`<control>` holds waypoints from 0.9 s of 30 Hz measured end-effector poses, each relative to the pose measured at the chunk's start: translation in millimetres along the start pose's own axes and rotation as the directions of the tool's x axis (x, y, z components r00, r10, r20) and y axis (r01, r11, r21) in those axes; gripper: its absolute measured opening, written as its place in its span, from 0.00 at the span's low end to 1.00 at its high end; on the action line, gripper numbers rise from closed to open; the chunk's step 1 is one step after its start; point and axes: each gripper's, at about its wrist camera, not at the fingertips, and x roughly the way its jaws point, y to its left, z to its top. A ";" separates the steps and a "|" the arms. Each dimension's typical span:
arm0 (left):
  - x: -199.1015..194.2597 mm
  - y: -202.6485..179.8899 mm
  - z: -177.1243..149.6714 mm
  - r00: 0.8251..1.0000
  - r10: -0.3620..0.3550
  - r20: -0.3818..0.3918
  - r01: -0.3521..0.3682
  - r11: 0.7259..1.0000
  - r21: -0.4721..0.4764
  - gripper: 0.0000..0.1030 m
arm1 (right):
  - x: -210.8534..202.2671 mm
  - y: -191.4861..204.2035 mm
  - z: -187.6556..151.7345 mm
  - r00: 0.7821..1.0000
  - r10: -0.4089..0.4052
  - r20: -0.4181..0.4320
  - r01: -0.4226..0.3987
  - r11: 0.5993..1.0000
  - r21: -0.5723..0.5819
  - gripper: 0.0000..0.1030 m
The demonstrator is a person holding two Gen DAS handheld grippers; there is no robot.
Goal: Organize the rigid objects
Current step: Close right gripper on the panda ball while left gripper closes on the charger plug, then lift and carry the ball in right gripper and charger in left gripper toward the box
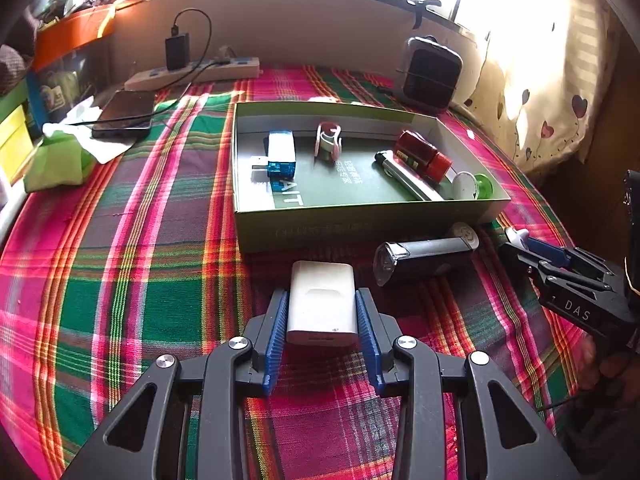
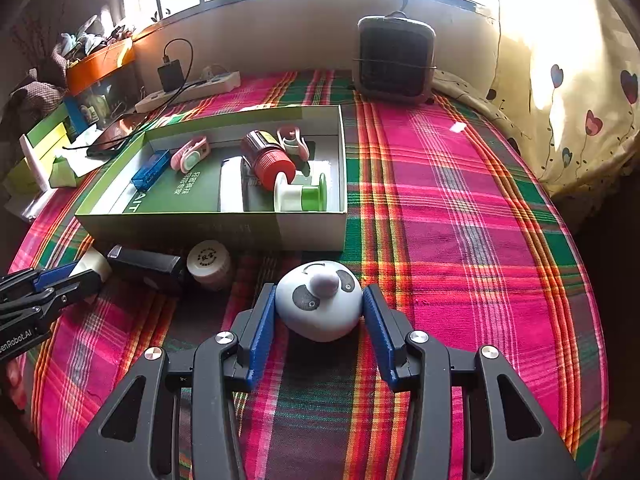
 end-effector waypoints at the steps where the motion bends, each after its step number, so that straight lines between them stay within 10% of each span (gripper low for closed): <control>1: -0.5 -0.1 -0.2 1.000 0.000 0.001 0.000 1.000 0.000 0.32 | -0.2 0.2 -0.4 1.000 0.000 -0.001 0.000 1.000 0.000 0.44; 27: -13.4 -1.1 -15.0 1.000 0.005 0.011 -0.005 1.000 0.004 0.31 | -16.7 0.6 -6.6 1.000 0.012 0.029 -0.013 1.000 0.014 0.44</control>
